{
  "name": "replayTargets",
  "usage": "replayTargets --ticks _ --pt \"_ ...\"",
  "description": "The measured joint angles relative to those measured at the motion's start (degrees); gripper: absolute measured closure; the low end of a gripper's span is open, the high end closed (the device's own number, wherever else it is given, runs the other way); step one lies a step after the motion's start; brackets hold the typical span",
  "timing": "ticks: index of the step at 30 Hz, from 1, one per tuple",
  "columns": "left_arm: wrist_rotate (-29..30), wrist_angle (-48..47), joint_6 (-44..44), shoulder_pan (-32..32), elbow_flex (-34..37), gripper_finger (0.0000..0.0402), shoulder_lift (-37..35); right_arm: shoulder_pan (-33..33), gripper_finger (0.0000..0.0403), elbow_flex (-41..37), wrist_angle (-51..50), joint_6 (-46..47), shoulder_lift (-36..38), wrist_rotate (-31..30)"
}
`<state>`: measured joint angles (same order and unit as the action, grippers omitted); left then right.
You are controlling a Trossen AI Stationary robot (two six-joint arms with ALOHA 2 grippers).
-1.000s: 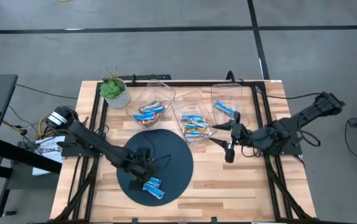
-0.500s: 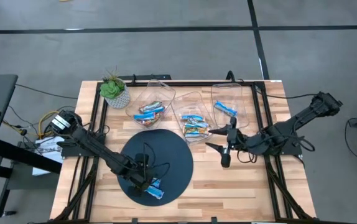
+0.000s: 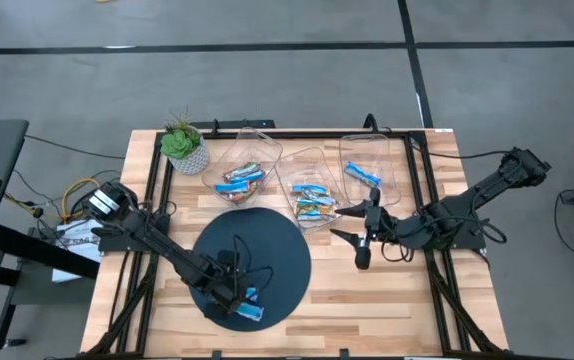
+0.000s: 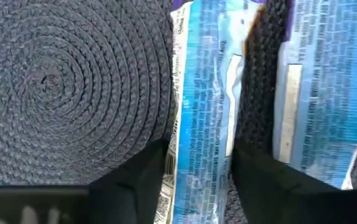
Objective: Pick and place Granola Bars by type
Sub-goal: Put the blue granola bar into the right transparent bin
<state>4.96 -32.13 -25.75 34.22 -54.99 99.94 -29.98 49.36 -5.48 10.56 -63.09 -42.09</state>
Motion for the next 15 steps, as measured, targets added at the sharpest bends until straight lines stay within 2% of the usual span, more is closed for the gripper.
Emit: replayTargets --ticks 8,15 --pt "2.09 -1.24 1.99 -0.04 -1.97 0.0287 0.31 0.00 0.0184 0.00 0.02 0.03 0.00 0.05" --pt "7.77 -1.61 1.04 -0.19 -2.22 0.0313 0.31 0.00 0.0184 0.00 0.42 0.09 0.00 0.09"
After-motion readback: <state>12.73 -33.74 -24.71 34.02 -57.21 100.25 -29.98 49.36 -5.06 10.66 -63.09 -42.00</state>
